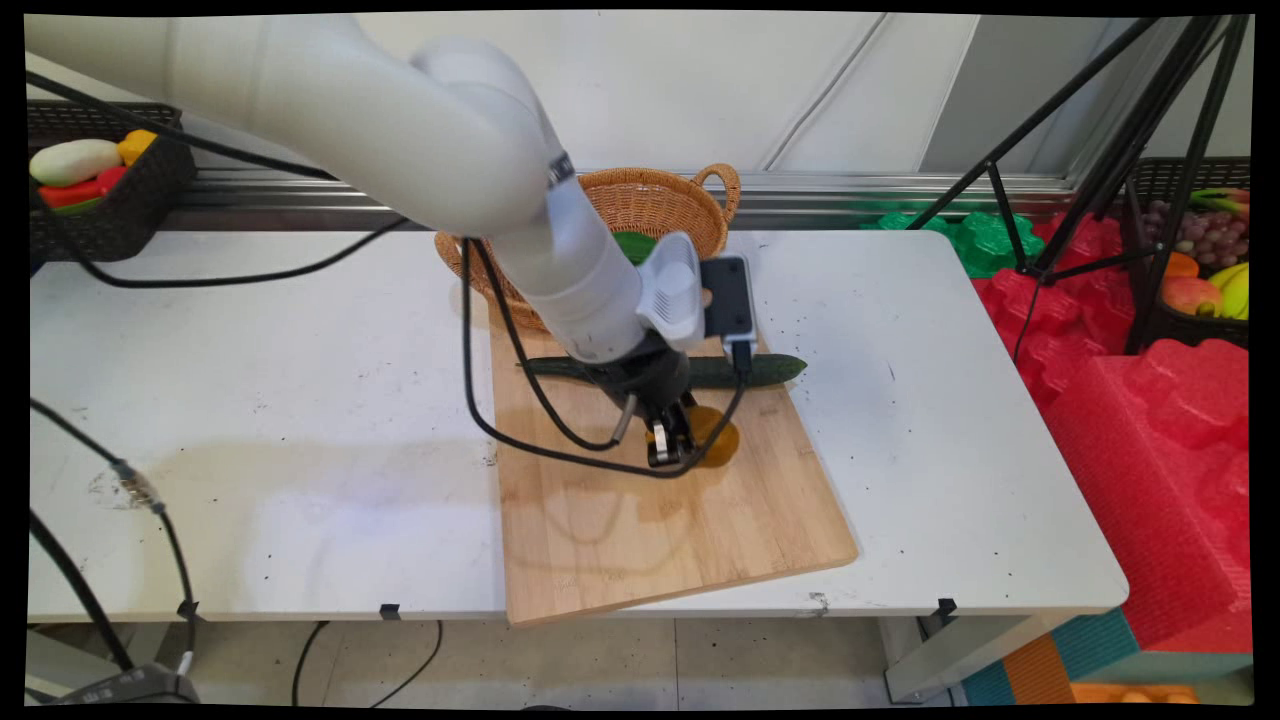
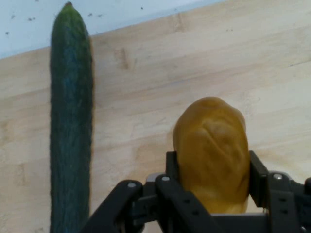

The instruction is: Place the picked object on the cutting board

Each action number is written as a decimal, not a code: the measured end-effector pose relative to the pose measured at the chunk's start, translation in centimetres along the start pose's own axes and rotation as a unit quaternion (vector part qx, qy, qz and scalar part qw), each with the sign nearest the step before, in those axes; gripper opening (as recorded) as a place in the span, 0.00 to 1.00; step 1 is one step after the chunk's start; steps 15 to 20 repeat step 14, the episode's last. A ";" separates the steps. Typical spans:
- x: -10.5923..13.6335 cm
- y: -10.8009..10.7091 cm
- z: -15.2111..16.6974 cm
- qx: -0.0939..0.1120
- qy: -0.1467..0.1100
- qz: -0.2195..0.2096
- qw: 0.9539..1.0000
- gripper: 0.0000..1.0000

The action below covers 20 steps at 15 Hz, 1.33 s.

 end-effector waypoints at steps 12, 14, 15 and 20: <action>0.6 -0.2 4.8 -0.007 -0.017 0.013 1.000 1.00; 0.6 -0.3 4.8 -0.007 -0.016 0.014 1.000 1.00; 0.6 -0.3 4.8 -0.007 -0.016 0.014 1.000 1.00; 0.6 -0.3 4.8 -0.007 -0.016 0.014 1.000 1.00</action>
